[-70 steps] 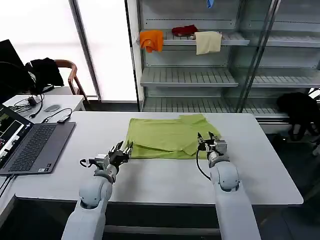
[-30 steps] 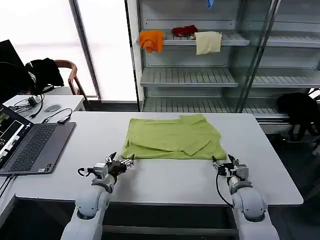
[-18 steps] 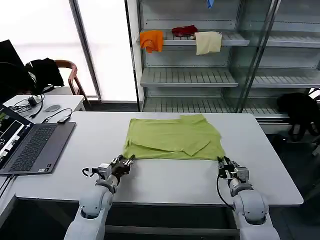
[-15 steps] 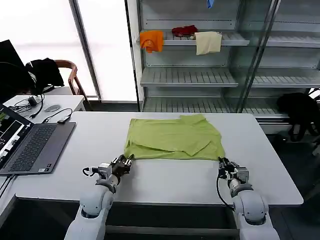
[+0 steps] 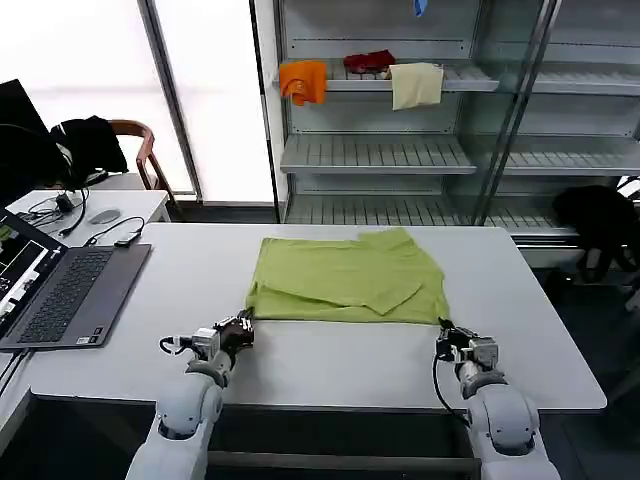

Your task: Fold and organize the clothes.

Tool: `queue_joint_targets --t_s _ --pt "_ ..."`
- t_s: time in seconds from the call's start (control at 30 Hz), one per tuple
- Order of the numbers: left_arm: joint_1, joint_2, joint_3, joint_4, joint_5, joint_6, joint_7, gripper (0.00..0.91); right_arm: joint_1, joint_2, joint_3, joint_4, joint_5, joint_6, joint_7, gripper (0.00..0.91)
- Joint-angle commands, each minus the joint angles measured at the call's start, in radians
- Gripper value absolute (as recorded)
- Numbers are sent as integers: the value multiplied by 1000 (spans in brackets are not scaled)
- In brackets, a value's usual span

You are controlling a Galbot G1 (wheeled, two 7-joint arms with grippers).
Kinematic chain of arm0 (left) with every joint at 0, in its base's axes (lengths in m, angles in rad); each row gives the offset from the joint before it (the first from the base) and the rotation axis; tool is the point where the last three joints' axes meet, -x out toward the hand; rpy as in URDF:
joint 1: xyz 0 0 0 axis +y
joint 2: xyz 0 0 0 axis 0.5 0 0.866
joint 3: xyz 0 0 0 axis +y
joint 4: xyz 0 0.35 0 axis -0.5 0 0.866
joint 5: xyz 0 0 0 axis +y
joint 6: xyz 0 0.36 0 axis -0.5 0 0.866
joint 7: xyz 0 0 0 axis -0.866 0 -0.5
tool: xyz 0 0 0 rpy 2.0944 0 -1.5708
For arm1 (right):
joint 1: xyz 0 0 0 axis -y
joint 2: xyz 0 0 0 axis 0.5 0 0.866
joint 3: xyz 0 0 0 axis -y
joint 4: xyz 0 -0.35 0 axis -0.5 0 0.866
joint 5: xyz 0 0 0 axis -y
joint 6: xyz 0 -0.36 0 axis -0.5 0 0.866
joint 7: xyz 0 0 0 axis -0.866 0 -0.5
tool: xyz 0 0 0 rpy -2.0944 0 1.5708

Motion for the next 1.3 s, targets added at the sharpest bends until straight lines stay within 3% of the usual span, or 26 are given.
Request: queue_joint_targets --t_s 0.03,0.6,0.83,1.17,1.27,1.3 --pt "21 5 -3 -52 29 3 -5 0 -46 -4 -2 79 6 -2 -2 0" --pt "353 49 -138 -369 -100 43 14 0 -310 -25 -50 345 -6 -4 0 0" --pt "459 63 -205 -442 -127 38 7 0 -390 -38 -61 387 -16 -3 9 0" --pt "512 56 -182 -441 -115 13 -25 0 -459 -46 -80 378 -58 -3 -4 0" --pt "516 56 -181 -445 -111 18 -35 40 -469 -50 -78 384 -61 -3 12 0" --pt "517 57 -182 -447 -110 21 -43 393 -470 -50 -77 385 -61 -4 16 887"
